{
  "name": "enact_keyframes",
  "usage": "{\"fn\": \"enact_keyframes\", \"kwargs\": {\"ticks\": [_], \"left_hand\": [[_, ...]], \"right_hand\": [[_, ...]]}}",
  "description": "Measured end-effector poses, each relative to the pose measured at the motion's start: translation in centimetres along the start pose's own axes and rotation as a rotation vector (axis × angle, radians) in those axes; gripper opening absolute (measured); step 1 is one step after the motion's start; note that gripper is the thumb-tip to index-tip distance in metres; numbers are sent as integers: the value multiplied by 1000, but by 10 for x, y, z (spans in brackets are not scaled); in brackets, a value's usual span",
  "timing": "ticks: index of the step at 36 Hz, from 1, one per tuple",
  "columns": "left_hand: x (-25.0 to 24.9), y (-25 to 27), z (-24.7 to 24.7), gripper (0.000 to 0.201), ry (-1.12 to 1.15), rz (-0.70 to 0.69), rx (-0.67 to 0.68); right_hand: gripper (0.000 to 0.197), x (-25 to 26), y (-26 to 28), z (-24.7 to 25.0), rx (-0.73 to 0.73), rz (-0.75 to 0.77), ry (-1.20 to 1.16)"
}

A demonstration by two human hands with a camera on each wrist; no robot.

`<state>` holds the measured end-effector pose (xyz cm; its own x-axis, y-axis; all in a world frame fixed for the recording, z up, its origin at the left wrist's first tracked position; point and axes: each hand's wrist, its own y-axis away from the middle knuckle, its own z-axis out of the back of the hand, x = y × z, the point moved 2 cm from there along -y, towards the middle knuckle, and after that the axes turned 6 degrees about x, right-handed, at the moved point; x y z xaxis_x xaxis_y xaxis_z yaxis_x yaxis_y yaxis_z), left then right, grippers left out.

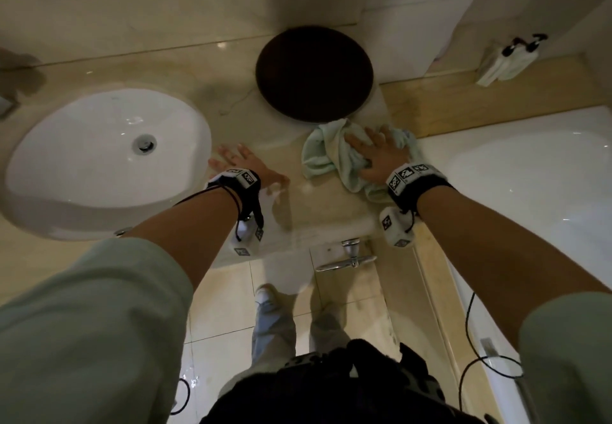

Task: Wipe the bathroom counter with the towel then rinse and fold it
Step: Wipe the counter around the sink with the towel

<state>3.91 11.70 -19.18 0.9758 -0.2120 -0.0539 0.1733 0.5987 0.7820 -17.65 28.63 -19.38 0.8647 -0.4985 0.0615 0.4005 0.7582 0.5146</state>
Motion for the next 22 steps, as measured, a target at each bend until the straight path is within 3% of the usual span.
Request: {"fn": "enact_keyframes", "kwargs": {"ticks": [5, 12, 22], "left_hand": [[0, 7, 1, 135, -7, -15, 5], [4, 5, -1, 135, -4, -18, 2], [0, 4, 0, 134, 7, -3, 14]], "right_hand": [[102, 4, 18, -22, -19, -10, -1], [87, 22, 27, -26, 6, -127, 5], [76, 12, 8, -18, -7, -134, -1]]}}
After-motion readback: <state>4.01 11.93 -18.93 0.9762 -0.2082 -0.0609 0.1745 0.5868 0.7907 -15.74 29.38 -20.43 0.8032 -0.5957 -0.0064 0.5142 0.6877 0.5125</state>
